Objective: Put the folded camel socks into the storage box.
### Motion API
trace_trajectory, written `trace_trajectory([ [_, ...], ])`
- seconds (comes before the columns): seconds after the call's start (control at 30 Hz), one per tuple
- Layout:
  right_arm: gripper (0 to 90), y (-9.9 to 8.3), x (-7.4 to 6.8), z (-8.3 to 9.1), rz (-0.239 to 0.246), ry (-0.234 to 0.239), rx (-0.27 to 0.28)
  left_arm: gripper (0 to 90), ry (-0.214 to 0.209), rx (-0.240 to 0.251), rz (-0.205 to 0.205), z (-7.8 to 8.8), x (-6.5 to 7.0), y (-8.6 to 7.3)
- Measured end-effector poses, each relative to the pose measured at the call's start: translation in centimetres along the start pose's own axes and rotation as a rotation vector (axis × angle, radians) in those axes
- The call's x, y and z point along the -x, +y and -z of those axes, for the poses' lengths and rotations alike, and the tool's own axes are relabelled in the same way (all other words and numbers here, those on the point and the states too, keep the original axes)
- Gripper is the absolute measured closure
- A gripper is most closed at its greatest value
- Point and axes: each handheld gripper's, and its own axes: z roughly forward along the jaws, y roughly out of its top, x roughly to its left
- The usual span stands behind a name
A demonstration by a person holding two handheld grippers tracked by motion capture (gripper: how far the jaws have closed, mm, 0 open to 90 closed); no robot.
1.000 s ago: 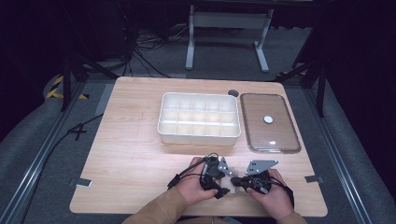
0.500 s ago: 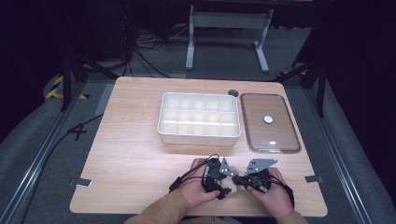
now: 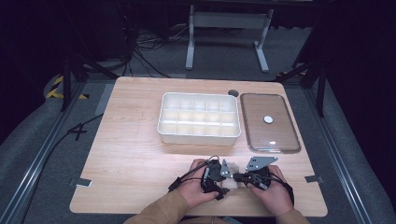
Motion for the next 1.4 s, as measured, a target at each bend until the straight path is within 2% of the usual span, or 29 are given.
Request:
trace_trajectory([
  [0.13,89.1,0.0,0.2,0.0,0.003,0.004,0.0,31.2,0.002,0.028,0.015,0.8,-0.2,-0.1],
  [0.2,88.6,-0.1,0.3,0.1,0.007,-0.001,0.005,32.2,-0.014,0.057,0.023,1.3,-0.6,-0.2],
  [0.23,88.2,-0.1,0.4,0.1,0.008,-0.004,0.004,35.0,-0.02,0.066,0.032,1.4,-0.6,-0.2],
  [0.3,87.1,-0.1,0.4,0.2,0.014,-0.008,0.006,40.5,-0.037,0.081,0.026,1.6,-0.7,-0.3],
  [0.33,86.6,0.0,0.4,0.2,0.017,-0.013,0.007,46.7,-0.063,0.077,0.015,1.6,-0.8,-0.3],
  [0.37,86.3,0.0,0.4,0.3,0.018,-0.018,0.012,54.6,-0.066,0.069,0.016,1.7,-0.7,-0.3],
  [0.43,86.1,0.1,0.3,0.4,0.016,-0.017,0.011,58.3,-0.071,0.07,0.004,1.8,-0.6,-0.3],
  [0.57,86.0,0.1,0.3,0.5,0.016,-0.016,0.01,71.6,-0.092,0.114,0.005,2.3,-0.6,-0.4],
  [0.63,86.4,0.0,0.4,0.3,0.018,-0.016,0.002,74.8,-0.104,0.142,0.016,2.4,-0.8,-0.3],
  [0.73,86.7,-0.1,0.5,0.3,0.015,-0.014,0.0,77.5,-0.098,0.162,0.029,2.3,-0.6,0.0],
  [0.77,86.7,-0.1,0.5,0.3,0.014,-0.013,0.0,77.7,-0.093,0.163,0.022,2.2,-0.6,0.1],
  [0.87,87.0,-0.1,0.4,0.2,0.016,-0.013,-0.003,78.0,-0.095,0.155,0.036,2.0,-0.5,0.2],
  [1.03,87.2,-0.1,0.3,0.1,0.017,-0.016,-0.005,78.3,-0.11,0.114,0.019,1.0,-0.1,0.7],
  [1.07,87.1,0.0,0.3,0.1,0.017,-0.018,-0.007,77.6,-0.114,0.109,0.033,0.9,0.0,0.8],
  [1.27,85.4,0.2,0.1,0.2,0.015,-0.033,-0.018,77.8,-0.112,0.077,0.027,0.8,-0.1,1.1],
  [1.4,81.8,0.4,0.1,1.1,-0.022,-0.028,-0.006,78.1,-0.112,0.071,0.035,0.8,0.0,1.2],
])
